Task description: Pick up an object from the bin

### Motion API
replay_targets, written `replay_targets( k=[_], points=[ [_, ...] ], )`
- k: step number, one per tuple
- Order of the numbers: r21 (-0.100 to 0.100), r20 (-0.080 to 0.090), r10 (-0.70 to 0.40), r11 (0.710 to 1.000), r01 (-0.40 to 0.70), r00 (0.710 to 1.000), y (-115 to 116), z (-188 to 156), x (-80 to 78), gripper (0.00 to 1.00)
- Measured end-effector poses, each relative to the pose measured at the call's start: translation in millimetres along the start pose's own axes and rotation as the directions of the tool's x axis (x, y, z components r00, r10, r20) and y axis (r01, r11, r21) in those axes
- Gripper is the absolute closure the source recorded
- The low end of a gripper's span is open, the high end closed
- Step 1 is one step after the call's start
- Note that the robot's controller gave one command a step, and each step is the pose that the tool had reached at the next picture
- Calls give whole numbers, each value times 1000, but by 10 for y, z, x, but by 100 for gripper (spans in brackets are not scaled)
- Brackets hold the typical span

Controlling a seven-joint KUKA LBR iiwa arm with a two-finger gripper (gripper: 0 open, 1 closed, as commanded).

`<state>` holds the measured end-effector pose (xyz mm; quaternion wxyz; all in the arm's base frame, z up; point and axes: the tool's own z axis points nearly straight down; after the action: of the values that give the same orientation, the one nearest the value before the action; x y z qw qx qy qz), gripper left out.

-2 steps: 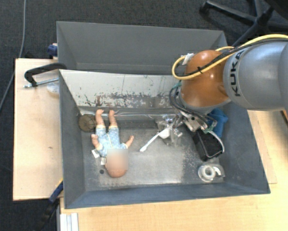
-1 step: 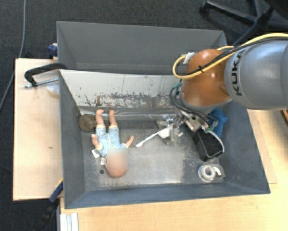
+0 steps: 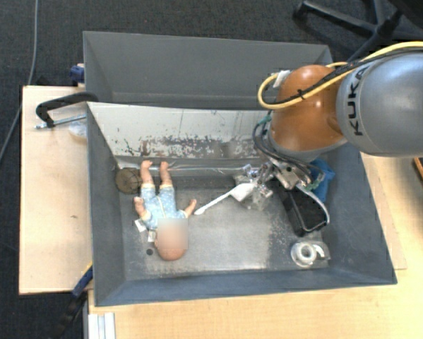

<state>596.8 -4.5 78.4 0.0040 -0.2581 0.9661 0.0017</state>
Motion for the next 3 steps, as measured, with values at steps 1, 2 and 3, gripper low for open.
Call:
replay_targets(
  k=[1, 2, 3],
  points=[
    [3, 4, 1, 1000, -1, 1000, -11, -205, -12, 100],
    [5, 7, 1, 1000, -1, 1000, -17, -367, -21, 100],
    [7, 12, 1, 1000, -2, 1000, -21, -482, -33, 100]
  ],
)
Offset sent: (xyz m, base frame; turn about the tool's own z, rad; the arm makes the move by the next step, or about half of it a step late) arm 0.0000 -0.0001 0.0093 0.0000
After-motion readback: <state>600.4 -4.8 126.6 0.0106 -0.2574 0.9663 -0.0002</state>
